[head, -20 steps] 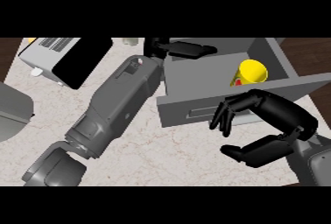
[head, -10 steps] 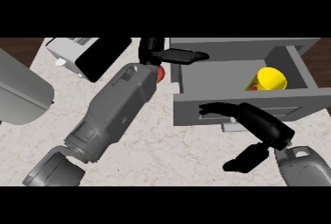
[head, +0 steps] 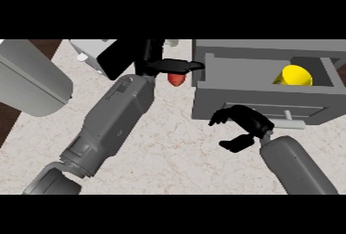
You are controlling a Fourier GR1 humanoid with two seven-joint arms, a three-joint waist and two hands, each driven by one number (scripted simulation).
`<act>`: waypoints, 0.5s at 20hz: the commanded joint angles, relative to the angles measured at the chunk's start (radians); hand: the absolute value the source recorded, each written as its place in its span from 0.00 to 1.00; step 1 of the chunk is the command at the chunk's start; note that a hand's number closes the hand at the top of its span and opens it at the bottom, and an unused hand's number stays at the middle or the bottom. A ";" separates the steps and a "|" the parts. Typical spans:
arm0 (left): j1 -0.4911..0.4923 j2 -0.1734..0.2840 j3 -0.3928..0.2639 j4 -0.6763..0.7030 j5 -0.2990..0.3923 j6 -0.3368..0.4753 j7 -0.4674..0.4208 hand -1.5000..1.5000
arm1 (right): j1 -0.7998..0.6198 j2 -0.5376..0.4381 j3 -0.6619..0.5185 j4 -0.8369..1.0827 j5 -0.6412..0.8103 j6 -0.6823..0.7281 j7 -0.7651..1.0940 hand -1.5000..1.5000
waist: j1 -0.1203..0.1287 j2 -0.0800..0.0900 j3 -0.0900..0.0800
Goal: Pick up the cup, place it into the drawer and close the drawer
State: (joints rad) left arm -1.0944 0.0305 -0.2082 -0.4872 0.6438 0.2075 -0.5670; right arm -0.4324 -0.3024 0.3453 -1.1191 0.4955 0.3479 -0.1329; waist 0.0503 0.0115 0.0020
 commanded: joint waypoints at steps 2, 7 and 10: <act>0.091 0.040 -0.006 -0.087 0.003 -0.050 0.004 0.00 | -0.139 0.038 -0.057 0.318 0.049 -0.108 -0.127 1.00 | 0.047 0.001 0.001; 0.150 0.108 0.006 -0.113 0.011 -0.117 0.006 0.00 | -0.294 0.006 -0.178 0.476 0.003 -0.149 -0.246 1.00 | 0.056 0.013 0.002; 0.154 0.119 -0.011 -0.159 0.011 -0.125 0.056 0.00 | -0.348 -0.030 -0.243 0.543 -0.023 -0.186 -0.293 1.00 | 0.092 0.014 0.004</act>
State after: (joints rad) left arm -0.9671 0.1170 -0.2126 -0.6092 0.6558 0.1052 -0.5365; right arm -0.6926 -0.3074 0.1760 -0.6854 0.4985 0.1950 -0.3638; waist 0.1185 0.0199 0.0032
